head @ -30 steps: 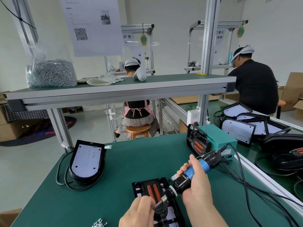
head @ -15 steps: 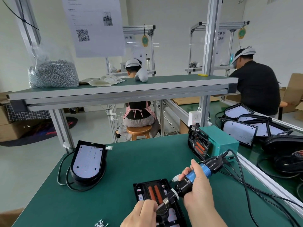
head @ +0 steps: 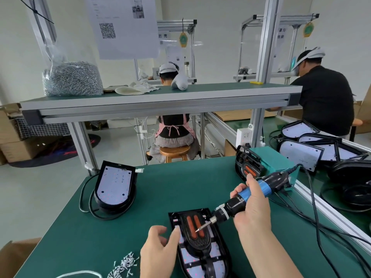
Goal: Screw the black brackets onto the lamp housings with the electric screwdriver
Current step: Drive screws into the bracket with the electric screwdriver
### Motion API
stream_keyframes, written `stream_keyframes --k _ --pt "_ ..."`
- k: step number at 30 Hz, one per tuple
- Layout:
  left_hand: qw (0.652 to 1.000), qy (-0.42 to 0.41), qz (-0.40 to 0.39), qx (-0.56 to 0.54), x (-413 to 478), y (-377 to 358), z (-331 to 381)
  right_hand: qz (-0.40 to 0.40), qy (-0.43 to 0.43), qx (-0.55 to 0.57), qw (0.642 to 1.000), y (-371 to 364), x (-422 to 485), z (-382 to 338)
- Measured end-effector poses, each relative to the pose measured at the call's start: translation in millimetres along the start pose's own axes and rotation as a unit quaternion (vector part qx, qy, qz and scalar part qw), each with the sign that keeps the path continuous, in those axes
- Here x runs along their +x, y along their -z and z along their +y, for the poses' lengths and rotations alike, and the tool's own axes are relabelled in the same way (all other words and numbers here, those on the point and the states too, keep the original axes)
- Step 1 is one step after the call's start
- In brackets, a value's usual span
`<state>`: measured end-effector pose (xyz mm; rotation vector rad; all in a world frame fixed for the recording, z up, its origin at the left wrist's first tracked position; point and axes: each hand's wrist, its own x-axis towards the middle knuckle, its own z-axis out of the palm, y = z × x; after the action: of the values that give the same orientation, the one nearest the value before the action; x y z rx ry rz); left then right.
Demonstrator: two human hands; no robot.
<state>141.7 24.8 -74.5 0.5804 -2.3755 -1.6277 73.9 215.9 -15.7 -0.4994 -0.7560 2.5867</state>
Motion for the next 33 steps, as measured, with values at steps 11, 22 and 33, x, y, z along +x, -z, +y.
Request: stream_keyframes --k 11,22,33 --pt "0.976 0.091 -0.174 -0.09 12.6 -17.7 7.6 -0.07 0.071 -0.06 0.993 -54.6 2.8 14.1" --pt "0.972 0.101 -0.172 -0.125 15.3 -19.9 0.7 -0.181 0.08 -0.15 0.969 -85.3 6.6 60.1" --pt "0.973 0.095 -0.167 -0.128 14.4 -21.0 1.4 -0.222 0.09 -0.186 0.953 -81.4 1.4 73.7"
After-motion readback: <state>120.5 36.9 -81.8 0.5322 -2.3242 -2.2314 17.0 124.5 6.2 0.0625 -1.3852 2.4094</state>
